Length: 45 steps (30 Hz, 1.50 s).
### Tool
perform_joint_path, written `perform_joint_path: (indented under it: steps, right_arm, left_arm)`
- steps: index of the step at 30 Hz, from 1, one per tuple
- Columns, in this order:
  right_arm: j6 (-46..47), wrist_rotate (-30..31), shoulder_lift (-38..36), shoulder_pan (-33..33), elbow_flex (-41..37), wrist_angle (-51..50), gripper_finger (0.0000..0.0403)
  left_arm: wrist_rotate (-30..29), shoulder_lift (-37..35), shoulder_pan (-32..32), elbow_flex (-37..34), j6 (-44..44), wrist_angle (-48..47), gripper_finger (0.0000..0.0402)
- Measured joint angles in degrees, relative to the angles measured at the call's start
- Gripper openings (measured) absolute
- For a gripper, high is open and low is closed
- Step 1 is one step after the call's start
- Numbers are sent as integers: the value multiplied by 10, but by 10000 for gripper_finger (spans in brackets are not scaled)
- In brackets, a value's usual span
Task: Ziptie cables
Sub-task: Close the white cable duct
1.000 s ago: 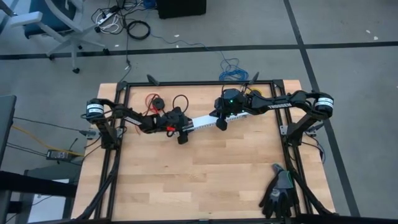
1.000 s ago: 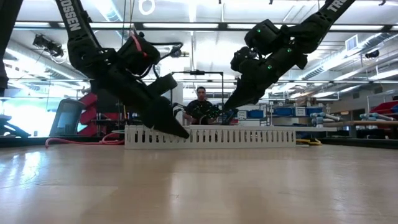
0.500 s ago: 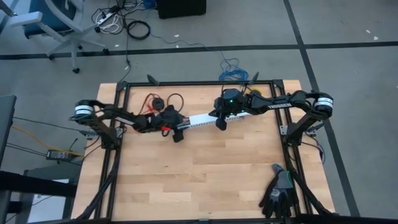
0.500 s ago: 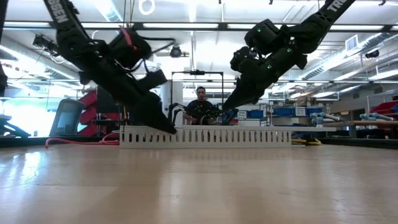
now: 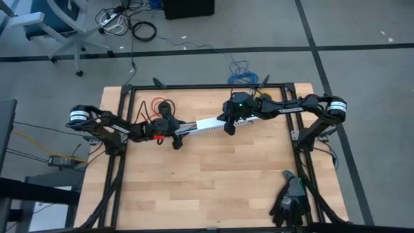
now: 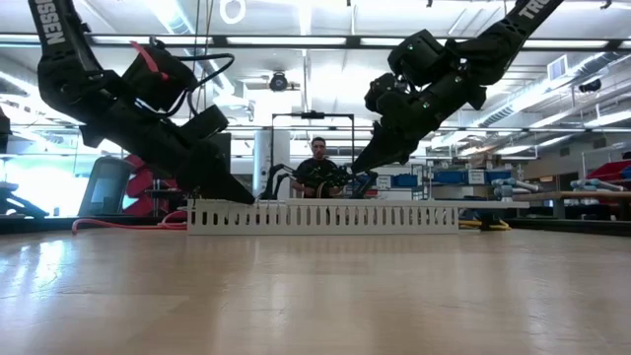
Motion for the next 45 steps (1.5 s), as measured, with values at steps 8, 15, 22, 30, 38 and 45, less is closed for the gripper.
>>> perform_joint_path:
  steps: [8, 15, 22, 30, 38, 45]
  right_arm:
    - [4, -1, 0, 0, 0, 2, 0]
    - [2, -1, 0, 0, 0, 4, 0]
    - [2, -1, 0, 0, 0, -1, 0]
    - [5, -1, 4, 1, 0, -5, 0]
    - [32, 1, 74, 12, 4, 31, 0]
    - [61, -5, 115, 12, 17, 78, 0]
  left_arm:
    - [25, 26, 0, 7, 13, 11, 294]
    - [32, 75, 1, 36, 13, 9, 294]
    - [33, 118, 1, 65, 16, 30, 294]
    - [33, 120, 1, 50, 16, 75, 294]
    - [33, 120, 1, 48, 13, 75, 270]
    - [40, 119, 1, 48, 12, 73, 217]
